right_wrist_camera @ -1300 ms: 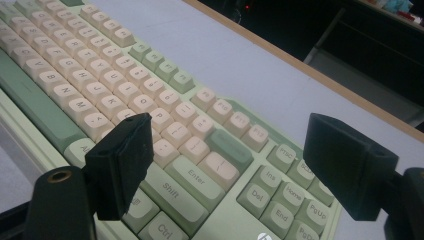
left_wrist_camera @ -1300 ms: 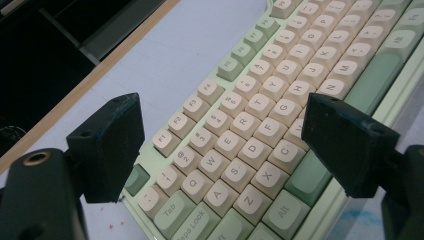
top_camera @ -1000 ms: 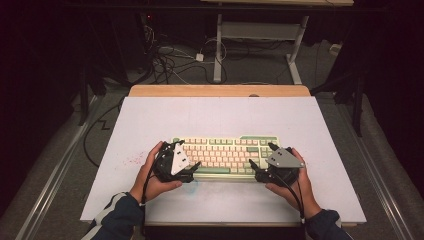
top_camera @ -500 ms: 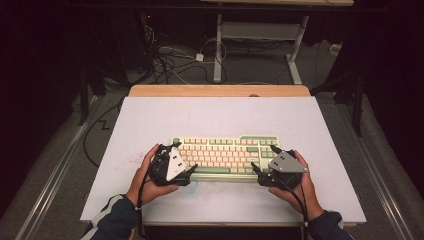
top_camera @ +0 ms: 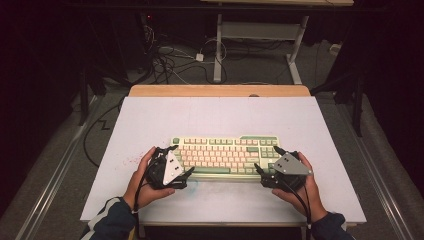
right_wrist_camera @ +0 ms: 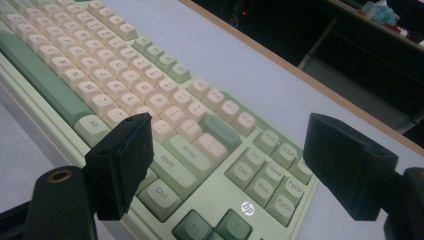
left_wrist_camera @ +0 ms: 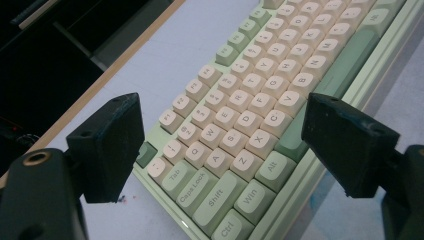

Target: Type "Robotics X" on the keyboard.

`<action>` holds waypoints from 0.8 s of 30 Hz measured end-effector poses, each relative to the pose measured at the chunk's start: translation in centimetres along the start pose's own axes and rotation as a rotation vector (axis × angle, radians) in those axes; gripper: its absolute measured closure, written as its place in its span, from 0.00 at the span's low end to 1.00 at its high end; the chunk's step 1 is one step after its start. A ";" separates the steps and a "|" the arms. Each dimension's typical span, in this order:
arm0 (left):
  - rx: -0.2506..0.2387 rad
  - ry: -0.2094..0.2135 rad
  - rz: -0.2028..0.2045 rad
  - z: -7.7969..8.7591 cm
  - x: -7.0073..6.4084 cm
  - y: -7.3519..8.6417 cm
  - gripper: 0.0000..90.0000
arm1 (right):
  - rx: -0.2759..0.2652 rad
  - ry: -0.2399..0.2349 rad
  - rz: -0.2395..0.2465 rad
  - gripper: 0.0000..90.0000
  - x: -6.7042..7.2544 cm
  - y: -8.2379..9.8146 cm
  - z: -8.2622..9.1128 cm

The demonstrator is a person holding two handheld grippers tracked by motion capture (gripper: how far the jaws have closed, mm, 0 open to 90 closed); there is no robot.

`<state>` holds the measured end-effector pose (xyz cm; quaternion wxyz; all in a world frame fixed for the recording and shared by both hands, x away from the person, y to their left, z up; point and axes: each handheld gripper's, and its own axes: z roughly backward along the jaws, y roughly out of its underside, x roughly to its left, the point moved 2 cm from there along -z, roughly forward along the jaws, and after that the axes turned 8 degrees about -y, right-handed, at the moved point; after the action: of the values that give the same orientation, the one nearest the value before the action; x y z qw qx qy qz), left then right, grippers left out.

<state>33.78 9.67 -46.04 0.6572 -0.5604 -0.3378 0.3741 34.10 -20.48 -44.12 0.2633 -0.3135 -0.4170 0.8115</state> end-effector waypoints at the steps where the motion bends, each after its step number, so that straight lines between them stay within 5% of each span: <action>1: -0.004 -0.003 0.001 0.1 0.0 0.0 0.18 | -0.002 0.000 0.000 0.23 0.0 0.0 0.0; 24: -0.015 -0.012 0.019 1.9 1.2 0.4 0.18 | -0.005 0.018 -0.006 0.23 -0.8 1.0 1.9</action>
<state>32.67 11.69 -46.15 0.6473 -0.5662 -0.3391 0.3814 33.12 -22.52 -43.90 0.2687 -0.3203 -0.4174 0.8069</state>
